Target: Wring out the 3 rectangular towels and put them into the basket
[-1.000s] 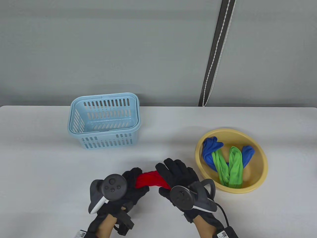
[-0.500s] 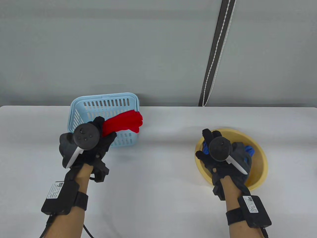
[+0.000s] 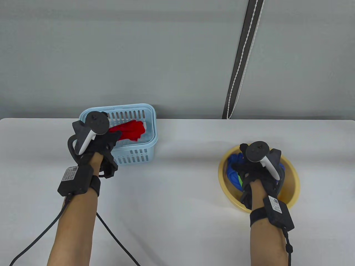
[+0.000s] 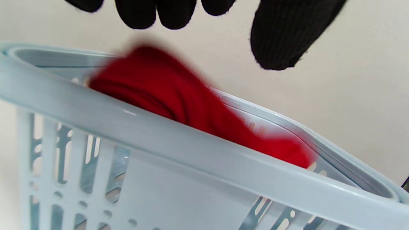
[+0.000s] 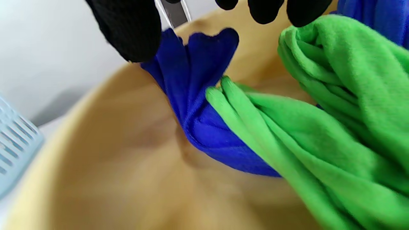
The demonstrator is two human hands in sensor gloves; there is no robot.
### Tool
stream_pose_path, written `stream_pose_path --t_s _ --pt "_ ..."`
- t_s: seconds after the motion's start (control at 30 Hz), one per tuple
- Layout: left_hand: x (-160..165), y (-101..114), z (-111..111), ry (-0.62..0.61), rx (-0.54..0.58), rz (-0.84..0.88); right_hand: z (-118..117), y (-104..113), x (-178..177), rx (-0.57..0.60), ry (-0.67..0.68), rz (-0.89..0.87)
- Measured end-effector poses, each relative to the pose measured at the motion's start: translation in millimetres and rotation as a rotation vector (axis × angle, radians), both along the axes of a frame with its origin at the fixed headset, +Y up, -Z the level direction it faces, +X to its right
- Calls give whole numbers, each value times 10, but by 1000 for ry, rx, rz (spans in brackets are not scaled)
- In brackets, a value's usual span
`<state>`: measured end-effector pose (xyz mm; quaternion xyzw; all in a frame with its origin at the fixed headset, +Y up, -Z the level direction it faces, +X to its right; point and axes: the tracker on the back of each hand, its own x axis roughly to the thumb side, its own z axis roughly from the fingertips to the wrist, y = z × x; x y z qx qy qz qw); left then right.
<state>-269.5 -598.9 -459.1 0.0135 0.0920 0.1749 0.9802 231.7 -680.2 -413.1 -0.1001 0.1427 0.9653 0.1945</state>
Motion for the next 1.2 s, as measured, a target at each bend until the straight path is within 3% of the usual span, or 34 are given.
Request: stream_pose_path --t_s 0.33,0.53,0.67,0.97,1.2 --pt "188 53 130 -156 14 -3 -108 -153 -81 -155 87 -19" --pt "515 272 481 -312 102 15 -108 -180 -140 -122 58 56" --pt "707 286 809 -412 157 77 -75 -154 -169 -61 35 114" --pt "1041 -122 1669 -573 171 71 139 232 -132 136 8 -14" --pt "1242 -550 1992 -605 179 81 439 692 -100 306 9 -75"
